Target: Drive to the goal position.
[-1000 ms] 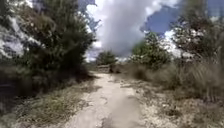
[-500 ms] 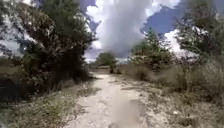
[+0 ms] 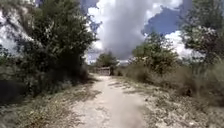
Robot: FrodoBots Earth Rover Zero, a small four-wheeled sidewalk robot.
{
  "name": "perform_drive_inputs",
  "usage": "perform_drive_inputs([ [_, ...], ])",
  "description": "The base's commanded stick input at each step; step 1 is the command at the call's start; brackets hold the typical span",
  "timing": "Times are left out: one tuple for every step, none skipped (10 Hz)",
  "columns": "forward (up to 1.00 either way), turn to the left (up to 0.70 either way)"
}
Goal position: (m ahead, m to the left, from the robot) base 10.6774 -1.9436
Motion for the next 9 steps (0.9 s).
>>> perform_drive_inputs([
  [0.50,0.00],
  [0.50,0.00],
  [0.50,0.00],
  [0.50,0.00],
  [0.50,0.00],
  [0.50,0.00],
  [0.50,0.00],
  [0.50,0.00],
  [0.50,0.00],
])
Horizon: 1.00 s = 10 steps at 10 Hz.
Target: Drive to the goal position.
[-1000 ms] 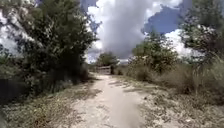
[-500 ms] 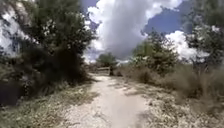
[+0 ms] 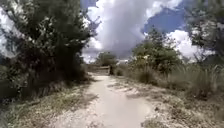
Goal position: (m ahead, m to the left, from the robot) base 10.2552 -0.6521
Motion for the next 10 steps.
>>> perform_drive_inputs([
  [0.50,0.00],
  [0.50,0.00],
  [0.50,0.00],
  [0.50,0.00],
  [0.50,0.00],
  [0.50,0.00],
  [0.50,0.00],
  [0.50,0.00],
  [0.50,0.00],
  [0.50,0.00],
])
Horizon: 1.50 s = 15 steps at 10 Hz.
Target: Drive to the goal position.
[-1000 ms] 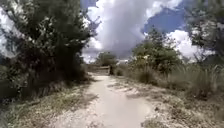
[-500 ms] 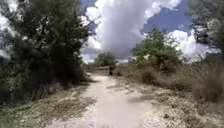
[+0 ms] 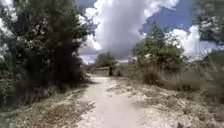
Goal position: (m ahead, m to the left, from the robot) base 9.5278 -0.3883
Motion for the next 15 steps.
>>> perform_drive_inputs([
  [0.50,0.00],
  [0.50,0.13],
  [0.50,0.50],
  [0.50,0.48],
  [0.50,0.28],
  [0.50,0.08],
  [0.50,0.00],
  [0.50,0.00],
  [0.50,0.00],
  [0.50,0.00],
  [0.50,0.00],
  [0.50,0.00],
  [0.50,0.00],
  [0.50,0.00],
  [0.50,0.00],
])
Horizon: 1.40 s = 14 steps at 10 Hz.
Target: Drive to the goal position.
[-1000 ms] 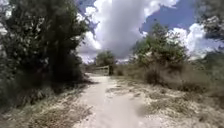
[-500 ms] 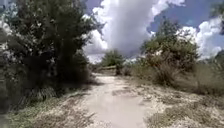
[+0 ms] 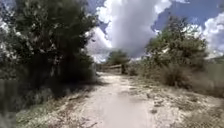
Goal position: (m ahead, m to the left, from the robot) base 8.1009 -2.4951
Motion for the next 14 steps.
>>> perform_drive_inputs([
  [0.50,0.00],
  [0.50,0.00],
  [0.50,0.00],
  [0.50,0.00],
  [0.50,0.00],
  [0.50,0.00],
  [0.50,0.00],
  [0.50,0.00],
  [0.50,0.00],
  [0.50,0.00],
  [0.50,0.00],
  [0.50,0.00],
  [0.50,0.00],
  [0.50,0.00],
])
